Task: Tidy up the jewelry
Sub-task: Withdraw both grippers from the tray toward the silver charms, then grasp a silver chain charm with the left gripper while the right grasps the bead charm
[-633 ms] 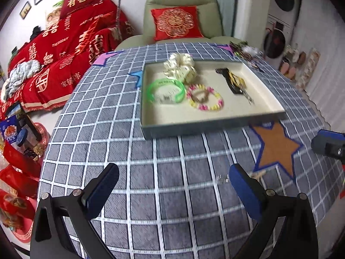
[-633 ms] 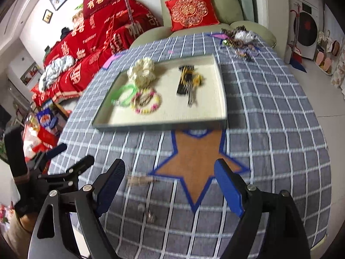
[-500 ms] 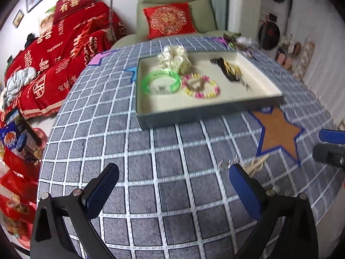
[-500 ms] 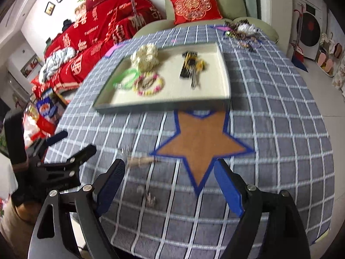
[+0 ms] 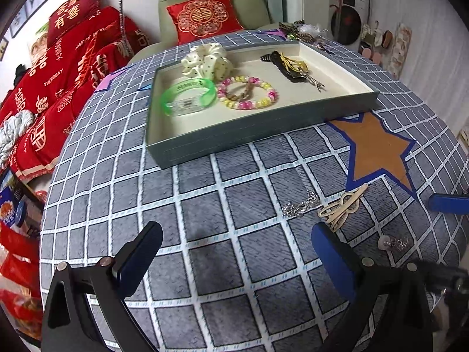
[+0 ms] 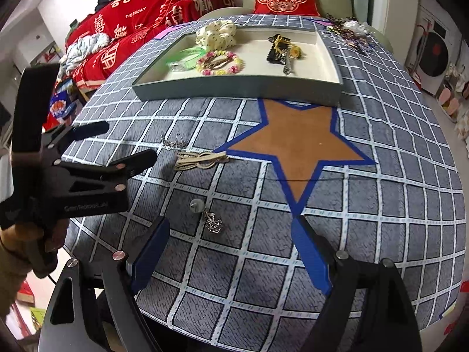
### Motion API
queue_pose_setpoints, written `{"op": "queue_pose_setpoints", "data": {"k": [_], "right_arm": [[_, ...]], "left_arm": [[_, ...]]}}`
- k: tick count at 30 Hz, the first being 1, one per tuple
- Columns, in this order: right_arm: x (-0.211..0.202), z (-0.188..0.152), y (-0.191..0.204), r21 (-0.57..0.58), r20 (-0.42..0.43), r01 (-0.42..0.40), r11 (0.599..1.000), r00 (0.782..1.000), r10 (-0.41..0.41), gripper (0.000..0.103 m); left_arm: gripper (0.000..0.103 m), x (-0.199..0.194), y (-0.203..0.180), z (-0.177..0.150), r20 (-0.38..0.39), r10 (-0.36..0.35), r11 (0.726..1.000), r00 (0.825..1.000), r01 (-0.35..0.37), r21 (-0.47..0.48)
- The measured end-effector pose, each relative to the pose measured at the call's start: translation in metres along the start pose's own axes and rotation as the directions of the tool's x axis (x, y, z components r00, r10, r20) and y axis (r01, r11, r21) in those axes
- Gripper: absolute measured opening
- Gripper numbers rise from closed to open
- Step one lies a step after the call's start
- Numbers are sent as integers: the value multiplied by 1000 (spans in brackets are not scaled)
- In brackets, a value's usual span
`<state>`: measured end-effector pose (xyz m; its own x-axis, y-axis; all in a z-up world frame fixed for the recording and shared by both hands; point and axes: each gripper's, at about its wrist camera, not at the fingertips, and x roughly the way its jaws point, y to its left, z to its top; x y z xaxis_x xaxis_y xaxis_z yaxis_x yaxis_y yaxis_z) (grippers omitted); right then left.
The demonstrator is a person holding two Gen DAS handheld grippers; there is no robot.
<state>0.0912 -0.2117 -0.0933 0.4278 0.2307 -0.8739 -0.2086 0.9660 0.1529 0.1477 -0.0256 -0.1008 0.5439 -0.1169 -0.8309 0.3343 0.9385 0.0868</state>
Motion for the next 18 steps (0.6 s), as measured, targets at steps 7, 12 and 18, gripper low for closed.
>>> {"op": "queue_pose_setpoints", "data": {"k": [7, 12, 18], "right_arm": [[9, -3, 6, -23, -2, 13, 1000, 1000, -13, 87], [14, -2, 10, -46, 2, 28, 999, 1000, -28, 80], [16, -1, 20, -84, 22, 49, 995, 999, -48, 70]], "left_arm": [[97, 12, -9, 7, -18, -4, 1000, 1000, 4, 29], [97, 15, -8, 13, -17, -15, 1000, 1000, 15, 14], [93, 16, -13, 16, -22, -38, 999, 999, 39, 2]]}}
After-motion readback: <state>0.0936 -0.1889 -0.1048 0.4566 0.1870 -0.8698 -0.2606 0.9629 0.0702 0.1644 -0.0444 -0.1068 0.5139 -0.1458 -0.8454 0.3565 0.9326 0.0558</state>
